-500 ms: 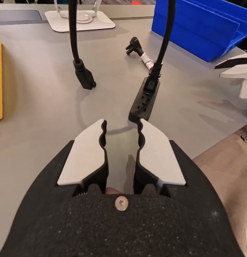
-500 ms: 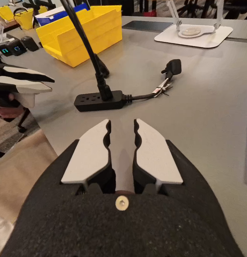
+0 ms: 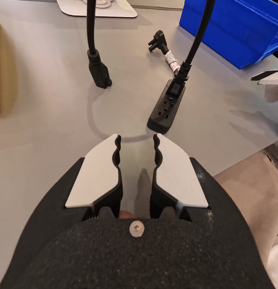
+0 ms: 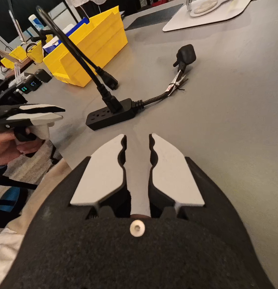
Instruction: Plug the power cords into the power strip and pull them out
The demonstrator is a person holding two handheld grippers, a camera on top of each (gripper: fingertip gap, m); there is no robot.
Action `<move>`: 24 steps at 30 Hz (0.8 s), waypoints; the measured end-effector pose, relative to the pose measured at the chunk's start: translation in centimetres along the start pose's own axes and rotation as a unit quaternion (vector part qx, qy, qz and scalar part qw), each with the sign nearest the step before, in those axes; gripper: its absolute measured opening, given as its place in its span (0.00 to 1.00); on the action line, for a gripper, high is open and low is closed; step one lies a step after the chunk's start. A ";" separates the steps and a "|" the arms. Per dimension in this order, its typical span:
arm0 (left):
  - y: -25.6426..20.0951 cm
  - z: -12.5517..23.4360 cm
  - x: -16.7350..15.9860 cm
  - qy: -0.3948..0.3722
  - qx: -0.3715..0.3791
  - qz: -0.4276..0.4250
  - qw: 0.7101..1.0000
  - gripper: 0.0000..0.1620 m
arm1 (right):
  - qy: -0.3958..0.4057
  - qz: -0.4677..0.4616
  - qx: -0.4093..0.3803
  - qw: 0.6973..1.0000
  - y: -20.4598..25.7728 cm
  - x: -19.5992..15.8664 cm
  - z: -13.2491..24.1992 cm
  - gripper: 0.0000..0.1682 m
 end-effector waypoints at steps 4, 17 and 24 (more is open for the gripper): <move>0.2 0.1 -0.2 0.002 -0.003 0.017 1.000 0.25 | -0.022 -0.051 0.036 0.998 -0.2 0.5 0.8 0.16; -0.5 -0.3 -0.3 0.011 -0.011 -0.013 1.000 0.25 | -0.134 0.219 -0.119 0.959 1.0 3.0 2.4 0.19; -0.8 0.6 1.6 -0.075 -0.004 -0.066 0.995 0.26 | -0.097 0.241 -0.105 0.960 1.6 1.6 0.1 0.30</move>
Point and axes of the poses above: each gripper's, where its closed fingertips meet, z back along the fingers, x out of its top, y = z × x across the jaws, the point moved 4 cm from there along z, back along the fingers, and after that the axes turned 12 degrees about -z, right-handed, at the moved point
